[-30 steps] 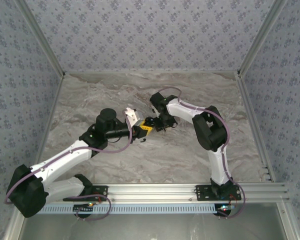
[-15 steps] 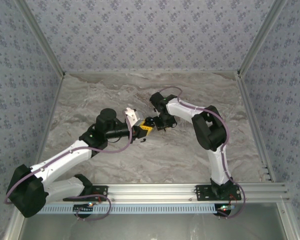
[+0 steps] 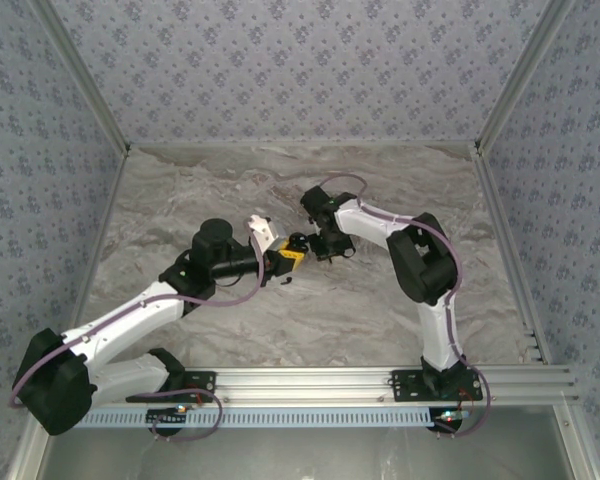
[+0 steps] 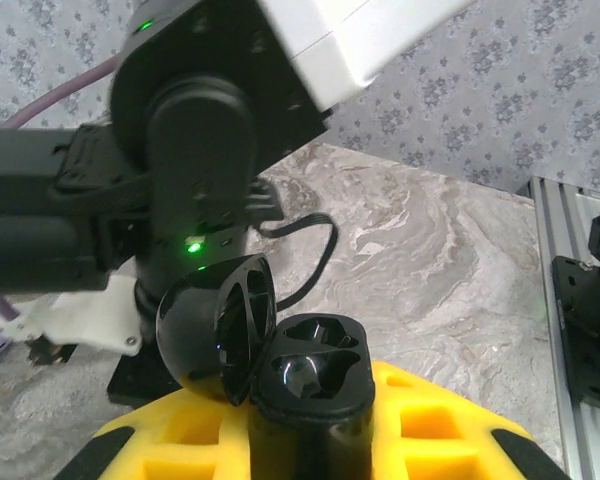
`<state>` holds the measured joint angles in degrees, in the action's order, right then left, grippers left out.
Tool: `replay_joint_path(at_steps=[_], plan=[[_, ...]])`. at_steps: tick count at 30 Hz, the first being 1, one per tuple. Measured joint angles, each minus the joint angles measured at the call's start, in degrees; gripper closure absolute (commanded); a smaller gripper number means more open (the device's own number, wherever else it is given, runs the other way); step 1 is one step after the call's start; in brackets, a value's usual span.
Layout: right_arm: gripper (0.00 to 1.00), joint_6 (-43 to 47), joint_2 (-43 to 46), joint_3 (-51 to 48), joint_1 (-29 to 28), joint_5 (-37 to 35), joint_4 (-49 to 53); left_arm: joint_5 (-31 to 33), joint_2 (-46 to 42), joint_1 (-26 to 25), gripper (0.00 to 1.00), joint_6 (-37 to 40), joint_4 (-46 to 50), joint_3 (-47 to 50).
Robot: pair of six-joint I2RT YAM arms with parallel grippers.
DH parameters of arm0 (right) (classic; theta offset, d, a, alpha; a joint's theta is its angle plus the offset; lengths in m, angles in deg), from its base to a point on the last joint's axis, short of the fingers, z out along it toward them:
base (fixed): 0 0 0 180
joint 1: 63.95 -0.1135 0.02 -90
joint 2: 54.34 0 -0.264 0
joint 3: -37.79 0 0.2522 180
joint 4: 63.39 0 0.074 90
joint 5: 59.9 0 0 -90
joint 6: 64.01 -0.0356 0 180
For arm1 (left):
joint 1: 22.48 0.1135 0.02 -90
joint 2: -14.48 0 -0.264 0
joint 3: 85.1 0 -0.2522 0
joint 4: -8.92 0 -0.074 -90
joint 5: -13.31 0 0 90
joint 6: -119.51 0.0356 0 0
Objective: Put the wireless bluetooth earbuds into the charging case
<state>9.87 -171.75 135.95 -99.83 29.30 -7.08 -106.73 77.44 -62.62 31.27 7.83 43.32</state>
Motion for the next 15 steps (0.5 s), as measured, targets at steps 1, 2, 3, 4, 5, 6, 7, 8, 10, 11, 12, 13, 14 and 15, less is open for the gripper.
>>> replay_joint_path(at_steps=[1, 2, 3, 4, 5, 6, 7, 8, 10, 11, 12, 13, 14, 15], plan=[[0.79, 0.0, 0.79, -1.16, 0.13, 0.35, -0.79, 0.66, 0.0, 0.0, 0.99, -0.63, -0.81, 0.83], [0.79, 0.0, 1.62, -2.27, 0.2, 0.72, -1.51, 1.16, 0.0, 0.0, 1.0, -1.2, -1.38, 1.57], [0.79, -0.02, 2.54, -3.45, 0.28, 1.22, -2.14, 1.68, 0.0, 0.0, 0.99, -1.81, -1.9, 2.29], [0.79, -0.02, 3.54, -4.52, 0.37, 1.7, -2.69, 2.29, 0.0, 0.0, 0.99, -2.29, -2.25, 2.82], [0.79, -0.02, 4.46, -5.38, 0.48, 2.14, -3.28, 2.67, 0.02, 0.0, 0.99, -2.78, -2.78, 3.3], [0.79, -0.02, 5.57, -6.25, 0.61, 2.64, -3.93, 3.08, 0.02, 0.0, 0.99, -3.32, -3.45, 3.78], [0.79, -0.02, 6.73, -7.08, 0.76, 3.19, -4.59, 3.54, 0.02, 0.0, 0.99, -3.91, -4.42, 4.26], [0.79, -0.04, 7.82, -7.78, 0.9, 3.65, -5.16, 3.96, 0.02, 0.0, 0.98, -4.39, -5.14, 4.68], [0.79, -0.24, 10.23, -9.01, 1.25, 4.79, -6.32, 4.81, 0.02, 0.0, 0.98, -5.53, -6.78, 5.55], [0.79, -0.44, 11.32, -9.6, 1.42, 5.22, -7.04, 5.29, 0.02, 0.0, 0.98, -5.97, -7.48, 5.97], [0.79, -0.63, 12.52, -10.12, 1.64, 5.86, -7.65, 5.73, 0.07, 0.0, 0.98, -6.45, -8.07, 6.32], [0.79, -0.87, 13.75, -10.64, 1.81, 6.38, -8.31, 6.4, 0.13, 0.0, 0.98, -7.02, -8.61, 6.58], [0.79, -1.05, 14.71, -11.02, 1.97, 6.71, -8.79, 6.95, 0.2, 0.0, 0.98, -7.48, -9.16, 6.82], [0.79, -1.07, 15.85, -11.45, 2.16, 7.17, -9.22, 7.56, 0.33, 0.0, 0.98, -8.02, -9.97, 7.19]])
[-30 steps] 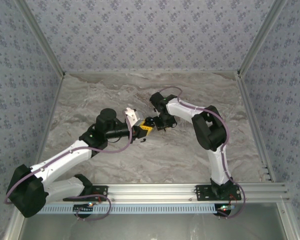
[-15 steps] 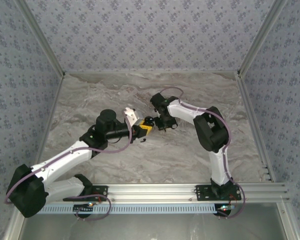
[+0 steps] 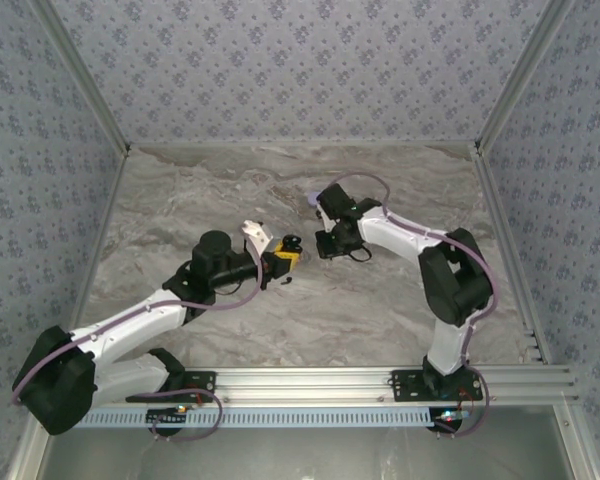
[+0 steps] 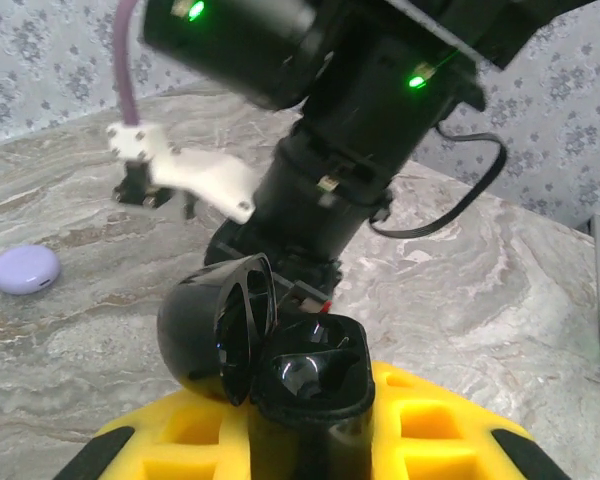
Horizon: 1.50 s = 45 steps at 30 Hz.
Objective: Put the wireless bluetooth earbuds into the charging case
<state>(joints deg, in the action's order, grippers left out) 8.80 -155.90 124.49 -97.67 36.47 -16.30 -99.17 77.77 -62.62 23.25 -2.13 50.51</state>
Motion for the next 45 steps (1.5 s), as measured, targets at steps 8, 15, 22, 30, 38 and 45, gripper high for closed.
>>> replay_joint_path(at_steps=[8, 15, 22, 30, 38, 45], plan=[[0.8, -0.24, 8.17, -1.44, 0.66, 3.15, -2.78, 4.11, 4.35, -0.17, 0.98, -3.8, -4.81, 1.25], [0.8, -0.22, 13.94, -1.9, 0.7, 5.49, -4.92, 7.23, 7.39, -0.9, 0.98, -5.86, -7.48, 1.25], [0.8, -0.22, 16.76, -1.9, 0.74, 8.0, -6.34, 9.29, 9.64, -1.77, 0.98, -7.08, -8.81, 1.25], [0.8, -0.22, 19.76, -1.9, 0.68, 10.25, -7.8, 10.12, 11.1, -2.14, 0.98, -7.98, -10.34, 1.22], [0.8, -1.73, 20.46, -1.88, -0.26, 13.07, -9.7, 10.1, 12.57, -2.43, 0.98, -8.63, -14.47, 1.22], [0.8, -3.19, 20.48, -1.86, -1.6, 14.73, -11.52, 10.1, 13.03, -2.64, 0.98, -9.92, -20.04, 1.25]])
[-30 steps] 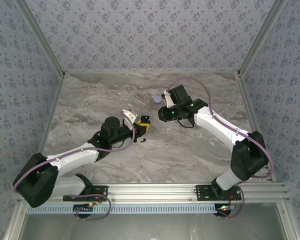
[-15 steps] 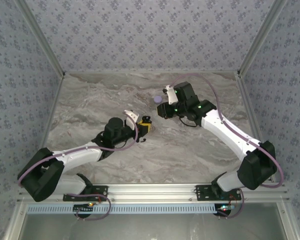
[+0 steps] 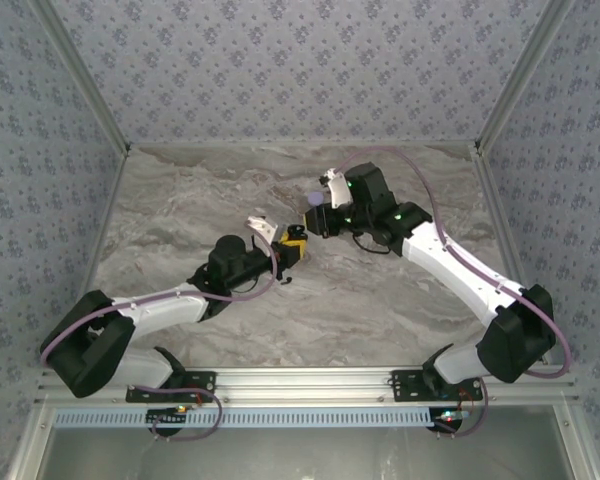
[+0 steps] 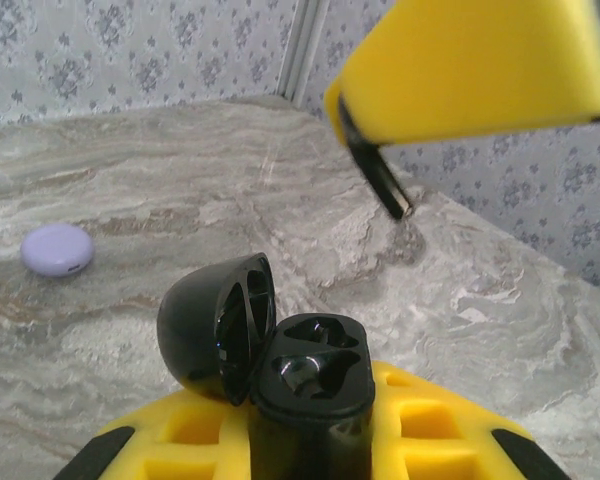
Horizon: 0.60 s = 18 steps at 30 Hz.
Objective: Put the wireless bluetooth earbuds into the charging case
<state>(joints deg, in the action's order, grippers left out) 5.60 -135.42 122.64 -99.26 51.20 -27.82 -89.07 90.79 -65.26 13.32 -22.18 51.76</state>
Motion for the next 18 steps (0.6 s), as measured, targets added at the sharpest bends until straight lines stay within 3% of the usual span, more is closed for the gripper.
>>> replay_joint_path(at_steps=[18], plan=[[0.79, -1.29, 0.11, 0.11, -1.18, 1.07, -2.78, -0.02, 0.31, -0.11, 0.98, -1.11, -5.14, 0.22]])
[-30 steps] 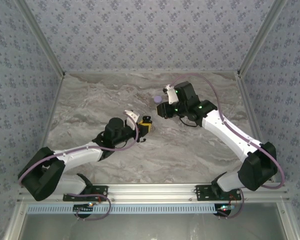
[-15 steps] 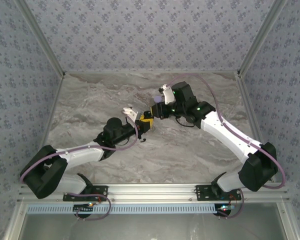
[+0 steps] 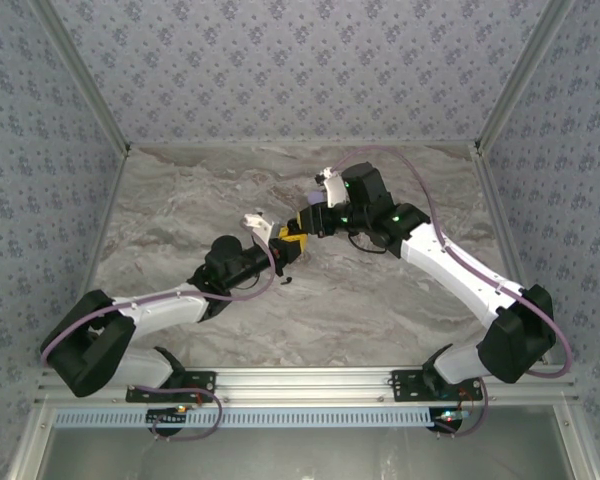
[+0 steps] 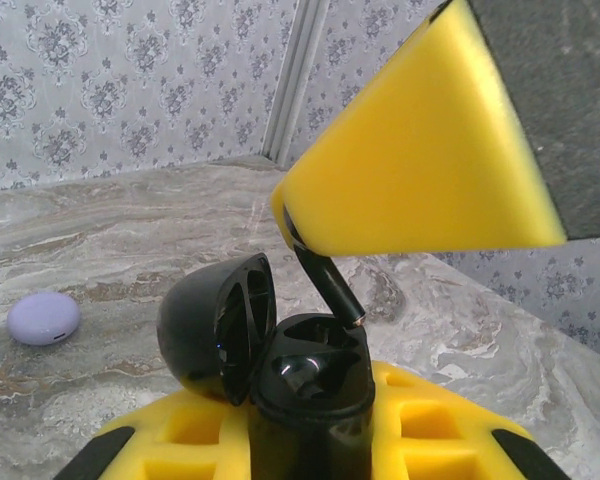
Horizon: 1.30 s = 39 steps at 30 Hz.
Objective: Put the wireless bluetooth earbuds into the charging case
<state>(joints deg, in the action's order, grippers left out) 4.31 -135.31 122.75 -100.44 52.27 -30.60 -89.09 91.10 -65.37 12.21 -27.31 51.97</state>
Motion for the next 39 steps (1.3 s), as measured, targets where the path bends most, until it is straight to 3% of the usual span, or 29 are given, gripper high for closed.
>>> replay_joint_path(at_steps=[39], plan=[[0.79, 0.0, 0.0, -0.02, -0.33, -0.22, -0.07, -0.15, 1.92, -0.63, 0.97, -5.09, -3.19, -0.2]])
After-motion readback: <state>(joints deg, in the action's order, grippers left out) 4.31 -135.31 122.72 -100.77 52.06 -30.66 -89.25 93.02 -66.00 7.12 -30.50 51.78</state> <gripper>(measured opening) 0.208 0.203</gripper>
